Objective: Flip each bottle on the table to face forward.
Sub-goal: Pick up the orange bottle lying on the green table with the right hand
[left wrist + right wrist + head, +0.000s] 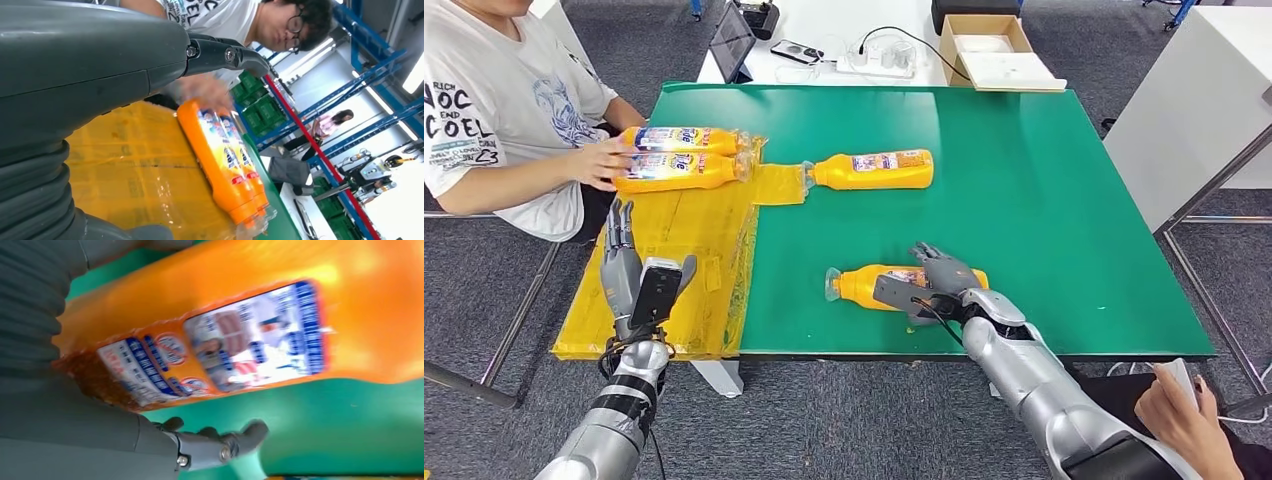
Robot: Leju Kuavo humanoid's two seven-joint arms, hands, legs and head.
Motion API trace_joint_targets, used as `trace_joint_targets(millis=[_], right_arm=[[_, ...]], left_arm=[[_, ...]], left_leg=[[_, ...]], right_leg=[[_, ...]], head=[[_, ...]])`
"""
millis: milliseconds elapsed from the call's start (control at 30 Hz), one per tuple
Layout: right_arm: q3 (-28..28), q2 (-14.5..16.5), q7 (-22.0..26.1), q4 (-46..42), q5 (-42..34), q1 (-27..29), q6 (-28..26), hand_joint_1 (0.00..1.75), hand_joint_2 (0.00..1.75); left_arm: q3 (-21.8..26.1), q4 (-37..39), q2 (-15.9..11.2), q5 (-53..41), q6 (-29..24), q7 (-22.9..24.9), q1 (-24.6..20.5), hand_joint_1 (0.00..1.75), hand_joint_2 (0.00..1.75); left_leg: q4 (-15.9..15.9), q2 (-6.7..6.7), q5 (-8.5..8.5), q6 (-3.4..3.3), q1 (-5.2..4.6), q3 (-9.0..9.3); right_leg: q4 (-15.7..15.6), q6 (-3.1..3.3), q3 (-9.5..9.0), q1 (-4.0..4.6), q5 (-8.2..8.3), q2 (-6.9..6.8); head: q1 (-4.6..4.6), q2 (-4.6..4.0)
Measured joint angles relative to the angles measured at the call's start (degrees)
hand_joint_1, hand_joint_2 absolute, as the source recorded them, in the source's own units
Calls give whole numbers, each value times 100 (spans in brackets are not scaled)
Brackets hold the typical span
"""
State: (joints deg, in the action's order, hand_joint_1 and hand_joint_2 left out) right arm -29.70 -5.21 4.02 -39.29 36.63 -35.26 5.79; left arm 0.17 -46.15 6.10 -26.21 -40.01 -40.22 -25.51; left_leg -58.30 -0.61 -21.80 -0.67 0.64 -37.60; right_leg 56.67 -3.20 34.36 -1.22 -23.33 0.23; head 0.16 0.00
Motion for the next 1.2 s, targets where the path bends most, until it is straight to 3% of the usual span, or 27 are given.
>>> trace_joint_targets(millis=[267,333,367,467,500,867,1200], right_arm=[[-294,-96,-120,74,138,-141,164,0,175],[-366,-109,-141,90,149,-165,186,10,175],[-400,-114,-151,97,150,-176,202,44,175],[-485,-121,-181,124,157,-205,232,164,175],[-508,-121,-190,135,160,-211,234,175,175],[-606,-101,-50,220,-61,-179,-201,175,175],[-603,-96,-22,221,-95,-160,-261,175,175]], left_arm=[[-118,131,-4,147,10,0,-35,0,175],[-142,163,-4,188,14,0,-46,0,175],[-154,179,-4,205,19,0,-51,0,175],[-186,218,-4,254,44,0,-59,0,175],[-197,230,-4,264,51,0,-61,0,175],[-263,320,63,391,223,0,-75,0,175],[-334,320,84,403,235,0,-75,0,175]], left_leg=[[0,1,0,0,1,0],[0,1,0,0,1,-1],[0,1,0,0,1,-1],[0,1,0,0,1,0],[0,2,0,0,1,0],[0,1,0,0,1,2],[0,2,-1,0,1,2]], right_leg=[[0,0,2,1,0,0],[0,0,2,1,0,0],[0,0,2,1,0,0],[0,0,2,1,0,0],[0,0,2,1,0,0],[0,0,1,1,0,0],[0,0,3,2,0,1]], head=[[0,0],[0,0],[0,0],[0,0],[0,0],[0,0],[-1,0]])
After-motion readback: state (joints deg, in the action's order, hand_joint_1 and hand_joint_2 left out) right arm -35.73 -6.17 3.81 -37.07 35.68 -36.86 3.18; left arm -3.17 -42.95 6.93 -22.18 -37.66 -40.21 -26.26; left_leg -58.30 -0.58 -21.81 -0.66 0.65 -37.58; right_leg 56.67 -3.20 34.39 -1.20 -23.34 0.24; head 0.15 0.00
